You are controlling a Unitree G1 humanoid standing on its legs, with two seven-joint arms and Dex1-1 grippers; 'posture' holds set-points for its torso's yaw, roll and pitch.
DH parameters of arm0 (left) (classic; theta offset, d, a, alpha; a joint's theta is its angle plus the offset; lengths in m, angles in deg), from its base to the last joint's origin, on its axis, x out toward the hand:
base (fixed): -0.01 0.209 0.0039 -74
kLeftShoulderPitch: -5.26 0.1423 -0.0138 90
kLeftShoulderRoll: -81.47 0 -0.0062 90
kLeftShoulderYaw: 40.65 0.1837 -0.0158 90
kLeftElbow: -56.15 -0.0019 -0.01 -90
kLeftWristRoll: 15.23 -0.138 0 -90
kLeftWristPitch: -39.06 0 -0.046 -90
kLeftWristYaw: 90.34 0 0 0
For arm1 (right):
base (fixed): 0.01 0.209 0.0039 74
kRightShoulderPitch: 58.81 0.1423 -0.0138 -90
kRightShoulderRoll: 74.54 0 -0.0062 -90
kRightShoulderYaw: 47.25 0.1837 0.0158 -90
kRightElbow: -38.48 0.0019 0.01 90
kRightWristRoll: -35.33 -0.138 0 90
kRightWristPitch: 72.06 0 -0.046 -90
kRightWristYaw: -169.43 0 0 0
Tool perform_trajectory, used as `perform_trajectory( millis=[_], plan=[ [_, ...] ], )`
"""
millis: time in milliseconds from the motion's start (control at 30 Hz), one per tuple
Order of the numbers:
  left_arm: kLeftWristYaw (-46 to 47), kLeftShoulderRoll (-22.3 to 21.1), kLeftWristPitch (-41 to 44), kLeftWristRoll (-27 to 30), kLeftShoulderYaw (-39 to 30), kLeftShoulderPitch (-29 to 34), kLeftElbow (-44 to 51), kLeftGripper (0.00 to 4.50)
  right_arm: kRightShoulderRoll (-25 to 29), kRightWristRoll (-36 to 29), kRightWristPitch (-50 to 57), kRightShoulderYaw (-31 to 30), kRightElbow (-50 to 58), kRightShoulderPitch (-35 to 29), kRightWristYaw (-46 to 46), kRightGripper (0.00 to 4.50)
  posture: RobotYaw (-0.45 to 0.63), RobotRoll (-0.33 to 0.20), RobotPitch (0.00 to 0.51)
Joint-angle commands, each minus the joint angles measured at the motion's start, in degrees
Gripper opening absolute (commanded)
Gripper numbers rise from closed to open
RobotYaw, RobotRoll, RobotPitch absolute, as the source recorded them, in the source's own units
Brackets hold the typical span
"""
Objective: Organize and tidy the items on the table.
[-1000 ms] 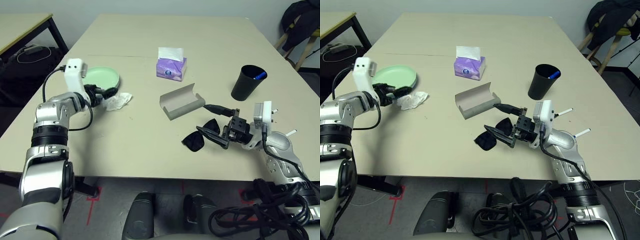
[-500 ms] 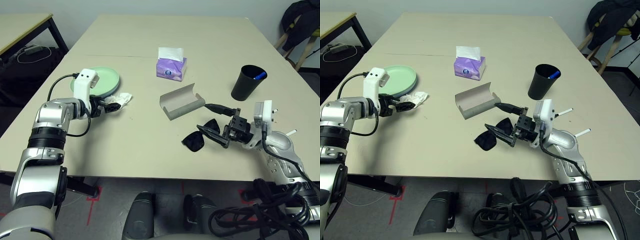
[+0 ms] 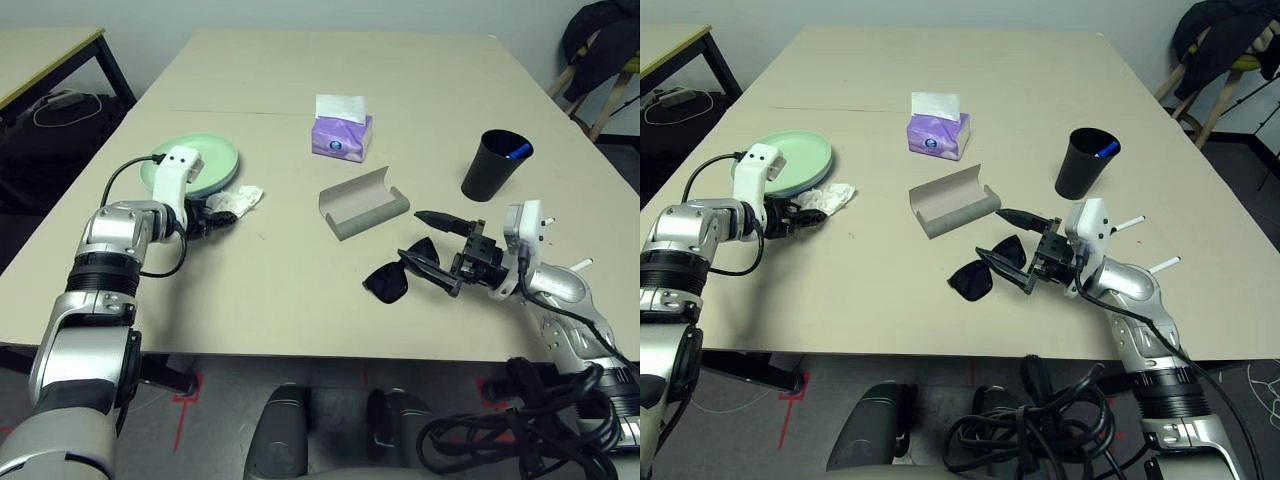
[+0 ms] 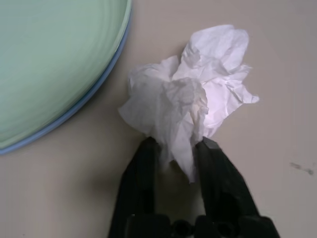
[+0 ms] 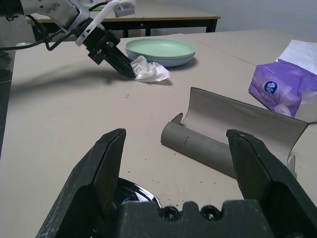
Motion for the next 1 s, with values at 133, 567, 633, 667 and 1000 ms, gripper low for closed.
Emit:
perform_trajectory(
  millis=[133, 567, 633, 667, 1000],
  plan=[
    [-1.08, 0.35, 0.41, -0.27, 0.38, -0.78, 0.13, 0.02, 0.42, -0.15, 0.44, 0.31, 1.4, -0.46, -0.09, 4.5, 0.15, 0.0, 0.088],
    [5.28, 1.73, 9.68, 7.38, -11.25, -9.75, 8.24, 0.02, 0.05, 0.09, -0.31, 0.09, -0.09, 0.12, 0.41, 4.5, 0.16, 0.0, 0.084],
    [11.71, 2.8, 5.76, 6.1, -13.67, -13.6, 2.59, 0.02, -0.24, 0.17, -0.4, -0.07, -0.43, 0.59, 0.37, 4.5, 0.17, 0.0, 0.083],
    [16.44, 3.27, 1.68, 4.81, -14.8, -15.49, -1.3, 0.02, -0.38, 0.23, -0.55, -0.1, -0.68, 0.83, 0.35, 4.5, 0.17, 0.0, 0.082],
    [36.16, 5.5, -20.06, 1.08, -17.17, -23.43, -26.08, 0.02, -1.17, -0.11, -1.96, 1.13, -2.63, 1.33, -0.07, 4.5, 0.16, 0.0, 0.083]
  ],
)
